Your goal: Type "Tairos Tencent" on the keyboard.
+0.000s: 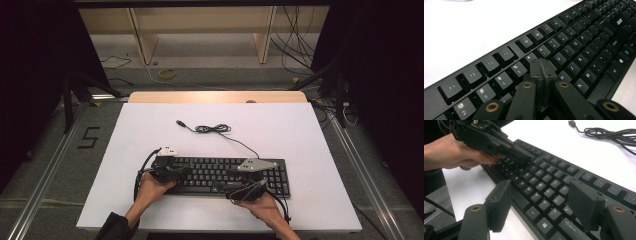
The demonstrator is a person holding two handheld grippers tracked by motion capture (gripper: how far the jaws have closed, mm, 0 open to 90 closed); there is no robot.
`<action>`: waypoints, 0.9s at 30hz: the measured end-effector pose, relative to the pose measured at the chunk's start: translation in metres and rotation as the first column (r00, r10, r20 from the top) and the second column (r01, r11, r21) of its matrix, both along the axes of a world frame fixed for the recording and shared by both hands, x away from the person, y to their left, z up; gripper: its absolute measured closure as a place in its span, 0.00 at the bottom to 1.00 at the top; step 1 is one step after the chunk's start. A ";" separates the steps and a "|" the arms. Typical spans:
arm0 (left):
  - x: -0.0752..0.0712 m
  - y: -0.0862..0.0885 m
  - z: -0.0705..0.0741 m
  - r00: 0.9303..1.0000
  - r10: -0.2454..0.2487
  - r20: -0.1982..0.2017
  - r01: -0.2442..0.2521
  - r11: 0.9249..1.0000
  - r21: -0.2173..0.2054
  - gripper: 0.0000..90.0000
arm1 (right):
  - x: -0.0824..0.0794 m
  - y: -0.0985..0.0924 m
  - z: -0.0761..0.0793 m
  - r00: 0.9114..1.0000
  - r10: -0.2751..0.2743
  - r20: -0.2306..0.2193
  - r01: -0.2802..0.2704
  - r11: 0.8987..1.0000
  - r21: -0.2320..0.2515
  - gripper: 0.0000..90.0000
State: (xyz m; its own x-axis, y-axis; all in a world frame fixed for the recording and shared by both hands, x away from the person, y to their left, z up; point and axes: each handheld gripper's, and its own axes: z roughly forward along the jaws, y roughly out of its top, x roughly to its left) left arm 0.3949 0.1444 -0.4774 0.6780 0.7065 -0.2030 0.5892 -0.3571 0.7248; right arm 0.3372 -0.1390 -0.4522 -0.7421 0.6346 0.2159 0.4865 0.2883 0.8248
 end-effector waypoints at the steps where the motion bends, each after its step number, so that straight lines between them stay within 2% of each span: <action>1: 0.000 0.000 0.000 1.000 -0.002 0.002 0.002 1.000 0.000 0.99 | 0.000 0.000 0.000 1.000 0.000 0.000 0.000 1.000 0.000 0.41; 5: 0.001 -0.002 -0.001 1.000 -0.006 -0.007 0.006 1.000 0.021 0.99 | -0.001 0.000 0.000 1.000 0.000 -0.003 0.000 1.000 -0.001 0.41; 18: -0.001 -0.002 0.000 1.000 -0.003 0.003 0.003 0.999 0.033 0.99 | -0.002 -0.003 0.001 1.000 -0.010 0.002 0.010 1.000 0.002 0.41; 27: -0.004 0.001 0.006 1.000 0.014 0.011 -0.014 1.000 0.005 0.92 | -0.001 -0.005 0.000 1.000 -0.017 0.005 0.017 1.000 0.003 0.40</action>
State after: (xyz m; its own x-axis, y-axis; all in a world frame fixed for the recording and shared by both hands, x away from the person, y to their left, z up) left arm 0.3914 0.1455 -0.4715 0.6701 0.7170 -0.1923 0.5864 -0.3524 0.7294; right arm 0.3362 -0.1442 -0.4517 -0.7325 0.6463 0.2137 0.4869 0.2780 0.8280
